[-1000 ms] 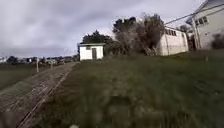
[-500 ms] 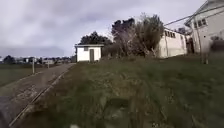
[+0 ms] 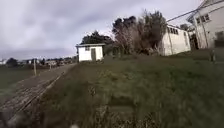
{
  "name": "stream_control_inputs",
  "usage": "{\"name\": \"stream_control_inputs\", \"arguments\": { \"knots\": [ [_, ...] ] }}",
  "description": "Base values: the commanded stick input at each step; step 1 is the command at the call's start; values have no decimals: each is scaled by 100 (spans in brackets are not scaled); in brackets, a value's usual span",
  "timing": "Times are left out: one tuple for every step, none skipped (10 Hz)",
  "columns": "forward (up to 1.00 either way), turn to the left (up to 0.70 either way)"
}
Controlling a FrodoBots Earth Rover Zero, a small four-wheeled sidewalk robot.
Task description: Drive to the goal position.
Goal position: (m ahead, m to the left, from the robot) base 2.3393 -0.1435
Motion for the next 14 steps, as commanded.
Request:
{"name": "stream_control_inputs", "arguments": {
  "knots": [
    [70,0],
    [70,0],
    [70,0],
    [70,0],
    [70,0],
    [70,0],
    [70,0],
    [70,0],
    [70,0],
    [70,0],
    [70,0],
    [70,0],
    [70,10],
    [70,24]
  ]
}}
